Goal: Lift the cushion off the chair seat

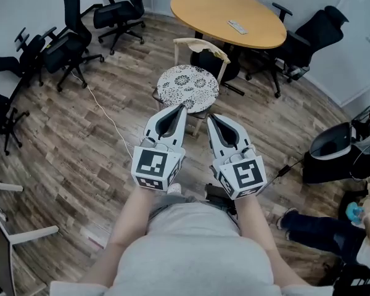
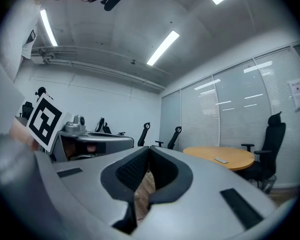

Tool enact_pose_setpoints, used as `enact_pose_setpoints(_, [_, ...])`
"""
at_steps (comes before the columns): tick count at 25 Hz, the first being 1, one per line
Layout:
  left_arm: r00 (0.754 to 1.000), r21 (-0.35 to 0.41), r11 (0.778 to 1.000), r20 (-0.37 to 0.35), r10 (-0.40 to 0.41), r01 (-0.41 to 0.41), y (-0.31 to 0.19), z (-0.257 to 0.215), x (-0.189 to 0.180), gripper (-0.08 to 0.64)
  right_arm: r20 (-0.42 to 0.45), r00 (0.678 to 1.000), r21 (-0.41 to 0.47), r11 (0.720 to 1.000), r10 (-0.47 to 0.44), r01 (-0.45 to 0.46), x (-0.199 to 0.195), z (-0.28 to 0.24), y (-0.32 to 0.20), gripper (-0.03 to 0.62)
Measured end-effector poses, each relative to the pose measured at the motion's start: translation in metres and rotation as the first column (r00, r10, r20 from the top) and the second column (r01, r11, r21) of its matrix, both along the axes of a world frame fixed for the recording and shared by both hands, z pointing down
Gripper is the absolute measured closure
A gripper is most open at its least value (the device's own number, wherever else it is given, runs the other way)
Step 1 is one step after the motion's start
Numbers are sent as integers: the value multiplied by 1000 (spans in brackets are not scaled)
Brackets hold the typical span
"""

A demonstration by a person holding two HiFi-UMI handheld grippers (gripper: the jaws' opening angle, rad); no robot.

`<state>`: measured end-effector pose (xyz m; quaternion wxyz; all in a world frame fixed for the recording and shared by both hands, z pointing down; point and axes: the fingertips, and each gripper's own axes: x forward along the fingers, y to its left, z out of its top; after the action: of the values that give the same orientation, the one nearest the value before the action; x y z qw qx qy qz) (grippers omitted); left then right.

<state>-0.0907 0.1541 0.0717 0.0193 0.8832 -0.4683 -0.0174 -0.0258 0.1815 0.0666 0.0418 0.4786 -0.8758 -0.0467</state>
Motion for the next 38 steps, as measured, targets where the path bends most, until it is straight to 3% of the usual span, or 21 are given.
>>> enact_pose_setpoints(9, [1000,-58,998,-27,-5,3,-53,20,-21,558,-36,999,-15,1000,17,-17,-9,10,-45,566])
enact_pose_setpoints(17, [1000,-133,991,-15,-21,19,-98,47,-21,558,-49,997,-32,997,68,-69,23,21,-105,566])
enact_pose_setpoints(31, [999,-229,973,26,-34,39,-242,85,39,558,-9,999,-191,981,39,-40,83,78,-236,566])
enact_pose_setpoints(38, [996,-283,956,55,-66,79,-286,109,53,558,9,1000,-253,967,-3,5,103,98,-285,566])
